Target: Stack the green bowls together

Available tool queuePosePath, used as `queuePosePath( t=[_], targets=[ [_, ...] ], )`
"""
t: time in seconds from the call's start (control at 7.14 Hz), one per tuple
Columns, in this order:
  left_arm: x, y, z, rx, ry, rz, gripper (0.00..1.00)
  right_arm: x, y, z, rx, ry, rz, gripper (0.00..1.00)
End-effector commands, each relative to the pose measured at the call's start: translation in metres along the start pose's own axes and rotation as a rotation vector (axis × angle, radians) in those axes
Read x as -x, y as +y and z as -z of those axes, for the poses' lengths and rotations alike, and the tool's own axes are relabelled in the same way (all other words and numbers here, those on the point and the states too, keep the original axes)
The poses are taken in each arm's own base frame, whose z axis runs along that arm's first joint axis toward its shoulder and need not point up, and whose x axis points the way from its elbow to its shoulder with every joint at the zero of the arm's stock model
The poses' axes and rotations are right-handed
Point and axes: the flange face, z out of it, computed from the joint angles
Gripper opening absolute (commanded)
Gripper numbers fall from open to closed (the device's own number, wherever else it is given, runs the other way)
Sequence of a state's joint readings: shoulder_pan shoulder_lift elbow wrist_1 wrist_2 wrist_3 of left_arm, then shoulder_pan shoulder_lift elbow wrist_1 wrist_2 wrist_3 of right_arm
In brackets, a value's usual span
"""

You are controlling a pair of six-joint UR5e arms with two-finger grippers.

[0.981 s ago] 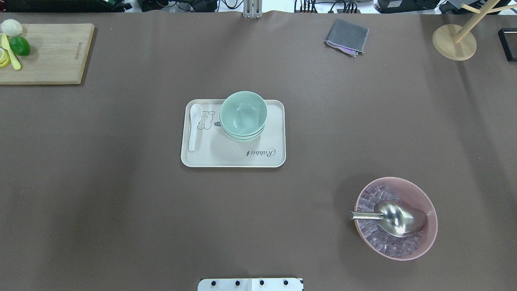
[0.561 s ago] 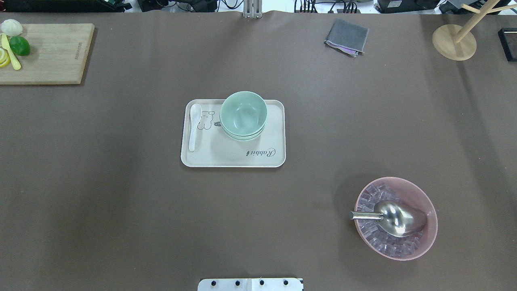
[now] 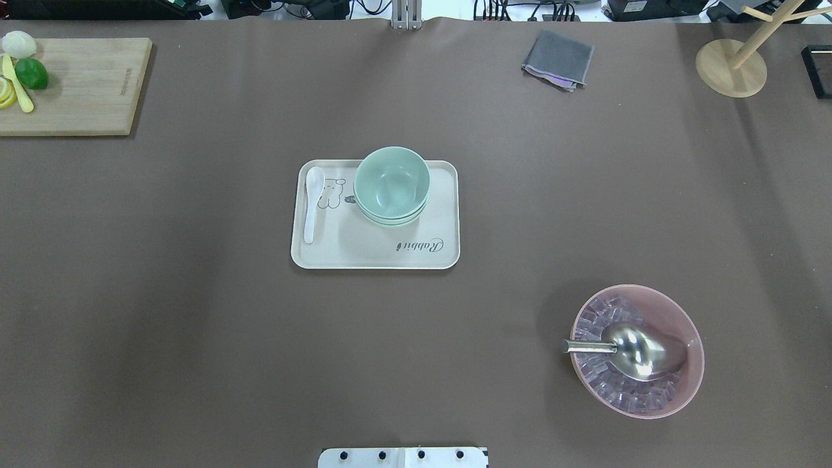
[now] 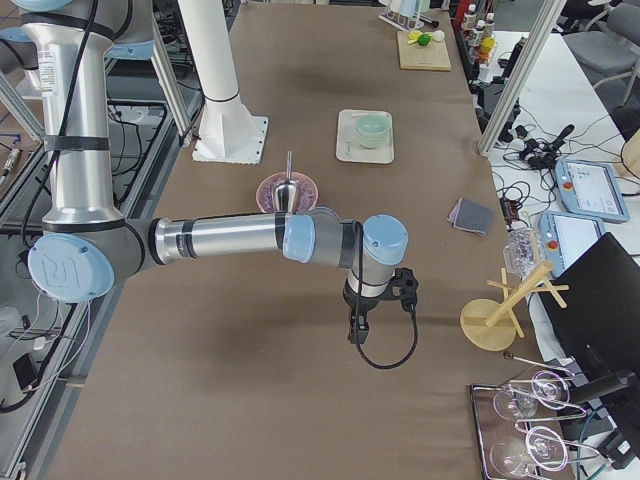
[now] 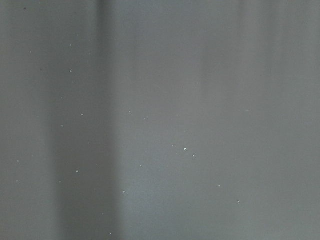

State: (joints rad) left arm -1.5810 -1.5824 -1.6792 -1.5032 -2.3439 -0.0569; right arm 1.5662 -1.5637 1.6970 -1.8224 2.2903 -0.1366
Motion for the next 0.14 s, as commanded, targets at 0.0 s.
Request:
queuePosePath(
  t=[0.0],
  targets=[
    [0.0029,0.0012,-0.0036,0.007,0.0,0.006,0.98,0.001,-0.0009,0.0012,-0.002,0.0,0.002,1.0]
  ],
)
